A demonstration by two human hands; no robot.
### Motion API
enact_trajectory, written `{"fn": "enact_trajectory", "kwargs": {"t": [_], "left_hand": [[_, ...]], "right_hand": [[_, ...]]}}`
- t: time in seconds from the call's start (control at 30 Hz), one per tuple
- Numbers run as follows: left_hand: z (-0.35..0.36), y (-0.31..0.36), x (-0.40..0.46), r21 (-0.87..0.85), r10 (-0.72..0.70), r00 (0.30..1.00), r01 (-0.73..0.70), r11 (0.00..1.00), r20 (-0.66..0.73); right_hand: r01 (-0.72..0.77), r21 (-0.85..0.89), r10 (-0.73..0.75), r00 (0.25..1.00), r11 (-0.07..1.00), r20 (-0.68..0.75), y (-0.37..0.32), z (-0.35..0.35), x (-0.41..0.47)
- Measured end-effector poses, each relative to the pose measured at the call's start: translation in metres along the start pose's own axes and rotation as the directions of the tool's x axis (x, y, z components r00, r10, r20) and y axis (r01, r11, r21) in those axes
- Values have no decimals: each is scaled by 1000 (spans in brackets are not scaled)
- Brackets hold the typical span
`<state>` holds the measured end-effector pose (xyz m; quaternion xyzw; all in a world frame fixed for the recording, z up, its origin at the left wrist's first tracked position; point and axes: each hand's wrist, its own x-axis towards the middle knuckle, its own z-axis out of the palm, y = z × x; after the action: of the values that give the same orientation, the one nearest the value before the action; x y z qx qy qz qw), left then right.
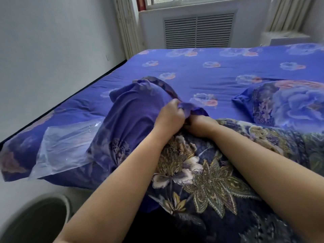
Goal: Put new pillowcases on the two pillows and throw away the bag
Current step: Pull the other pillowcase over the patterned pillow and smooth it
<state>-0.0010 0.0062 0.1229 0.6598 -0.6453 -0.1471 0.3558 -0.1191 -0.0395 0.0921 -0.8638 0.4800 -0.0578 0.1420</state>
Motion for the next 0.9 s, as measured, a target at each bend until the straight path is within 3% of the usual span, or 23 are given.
{"fn": "enact_trajectory", "kwargs": {"t": [0.1,0.2,0.23,0.3,0.37,0.4,0.43,0.5,0.57,0.63,0.7,0.77,0.8,0.83,0.9], "left_hand": [[0,-36,-22,236,22,996,-2,972,-85],[0,-34,-15,379,-22,999,34,925,-36],[-1,-28,-10,344,-59,998,50,938,15],[-3,-18,-2,70,-139,973,128,989,183],[-1,-10,-6,-274,-142,925,247,929,352],[1,-10,-9,-344,-118,921,254,904,371],[3,-12,-13,-346,-84,936,209,915,343],[6,-22,-16,-110,-28,987,46,993,160],[5,-36,-18,286,87,992,-58,957,-89],[-3,-45,-16,412,191,961,-94,907,-200],[-11,-57,-5,304,158,982,-121,945,-100],[-24,-71,13,-87,52,996,-46,995,70],[-28,-79,22,-213,13,998,2,977,69],[-31,-90,29,-220,-28,999,33,975,26],[-34,-126,39,154,-154,982,170,973,-111]], "right_hand": [[-80,193,121,971,978,-208,13,10,-1],[-29,429,226,880,903,-417,18,5,3],[-35,412,242,854,910,-460,20,2,4],[-51,226,151,877,973,-455,23,3,4],[36,57,-4,876,998,-483,21,4,3],[109,57,-61,838,992,-543,22,5,4],[164,92,-77,797,982,-599,22,4,5],[218,156,-68,762,963,-644,24,1,6],[172,205,-15,798,964,-602,23,-3,5],[88,221,40,855,971,-517,19,-12,5],[7,100,32,926,995,-376,20,-15,3],[-133,9,133,979,991,-155,28,-14,-2],[-212,-2,211,976,977,-55,35,-14,-3],[-262,6,261,965,965,13,41,-13,-3],[-266,73,263,964,961,52,47,-13,-4]]}}
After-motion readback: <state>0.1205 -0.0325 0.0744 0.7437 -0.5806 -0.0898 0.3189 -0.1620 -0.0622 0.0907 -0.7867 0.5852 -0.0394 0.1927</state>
